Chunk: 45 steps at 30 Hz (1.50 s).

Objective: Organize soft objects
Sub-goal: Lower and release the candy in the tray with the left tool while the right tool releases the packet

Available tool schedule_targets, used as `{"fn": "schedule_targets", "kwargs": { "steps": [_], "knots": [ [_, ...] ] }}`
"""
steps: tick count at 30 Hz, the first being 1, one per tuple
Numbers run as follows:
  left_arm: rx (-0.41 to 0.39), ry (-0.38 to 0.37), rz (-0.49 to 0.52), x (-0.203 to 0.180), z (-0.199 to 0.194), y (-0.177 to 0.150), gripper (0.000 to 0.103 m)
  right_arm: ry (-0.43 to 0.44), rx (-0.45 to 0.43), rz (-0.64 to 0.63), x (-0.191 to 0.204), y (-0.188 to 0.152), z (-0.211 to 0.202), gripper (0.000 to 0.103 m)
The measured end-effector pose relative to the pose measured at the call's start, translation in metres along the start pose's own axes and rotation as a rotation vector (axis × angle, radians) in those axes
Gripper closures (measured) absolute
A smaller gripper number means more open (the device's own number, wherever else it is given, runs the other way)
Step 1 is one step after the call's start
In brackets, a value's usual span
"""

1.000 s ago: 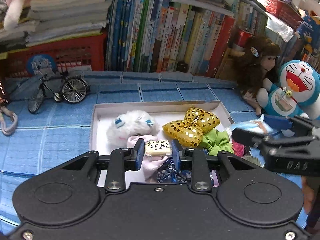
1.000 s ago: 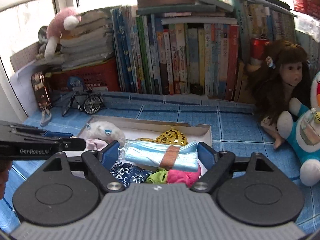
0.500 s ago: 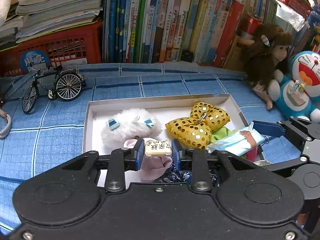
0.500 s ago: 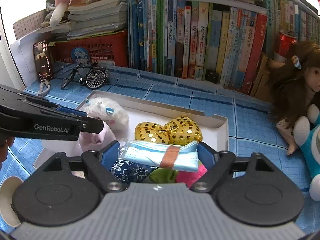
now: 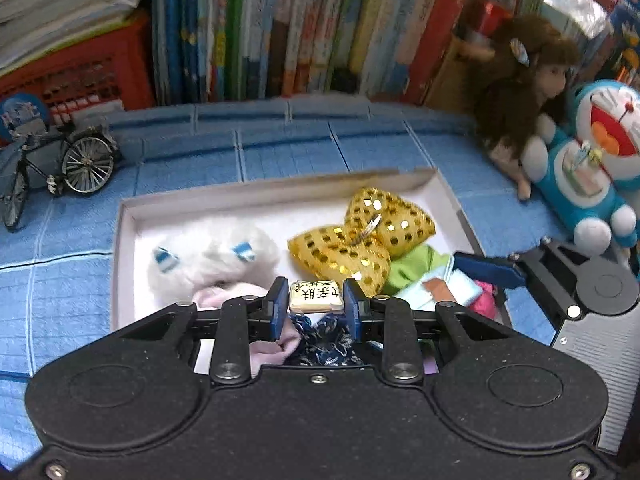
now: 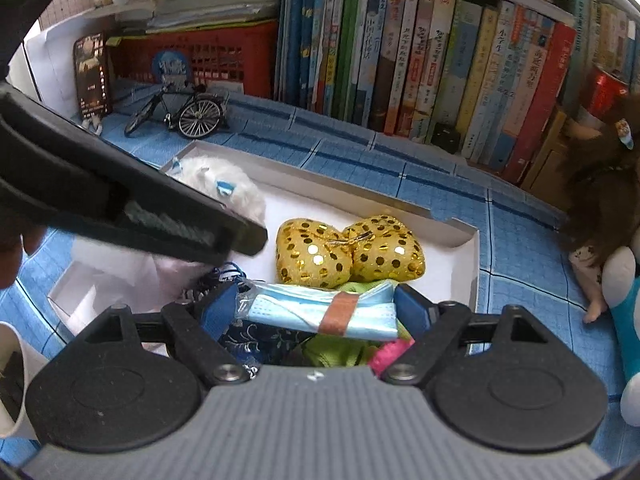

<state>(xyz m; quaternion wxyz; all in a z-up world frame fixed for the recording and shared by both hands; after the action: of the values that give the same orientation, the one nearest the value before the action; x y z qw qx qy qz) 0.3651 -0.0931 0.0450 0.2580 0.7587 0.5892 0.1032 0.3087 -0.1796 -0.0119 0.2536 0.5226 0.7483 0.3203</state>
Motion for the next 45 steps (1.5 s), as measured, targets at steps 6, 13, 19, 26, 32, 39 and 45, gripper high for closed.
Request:
{"fn": "schedule_targets", "kwargs": {
  "steps": [6, 13, 19, 26, 32, 39, 45],
  "knots": [
    [0.026, 0.037, 0.0, -0.001, 0.015, -0.002, 0.075, -0.005, 0.007, 0.018, -0.004, -0.001, 0.007, 0.014],
    [0.032, 0.059, 0.002, 0.0, 0.025, -0.001, 0.075, -0.009, 0.002, 0.044, -0.007, -0.002, 0.012, 0.012],
    [0.03, 0.08, 0.01, 0.001, 0.032, -0.001, 0.075, -0.01, 0.002, 0.067, -0.009, -0.003, 0.017, 0.012],
    [0.024, 0.099, 0.018, -0.001, 0.033, -0.002, 0.074, -0.009, -0.007, 0.099, -0.012, -0.004, 0.02, 0.012],
    [0.002, 0.087, 0.006, -0.001, 0.022, -0.002, 0.064, 0.007, -0.022, 0.124, -0.012, -0.004, 0.013, 0.009],
    [-0.029, 0.079, 0.011, -0.009, 0.001, -0.004, 0.058, 0.01, -0.057, 0.132, -0.011, -0.004, -0.007, 0.008],
    [-0.093, 0.079, 0.023, -0.013, -0.033, -0.005, 0.047, 0.02, -0.114, 0.153, -0.014, -0.002, -0.035, 0.001]
  ]
}}
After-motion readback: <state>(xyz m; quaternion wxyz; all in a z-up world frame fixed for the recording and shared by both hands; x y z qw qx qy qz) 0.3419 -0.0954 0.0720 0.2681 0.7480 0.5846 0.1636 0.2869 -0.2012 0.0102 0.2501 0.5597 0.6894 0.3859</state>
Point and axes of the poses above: each gripper's, at about its wrist camera, not at the fingertips, and z roughly the way its jaws point, x to its left, y to its top, the point moved 4 cm from there along z, roughly the way its jaws point, and after that the axes turned 2 degrees about -x, right-handed, at the moved point
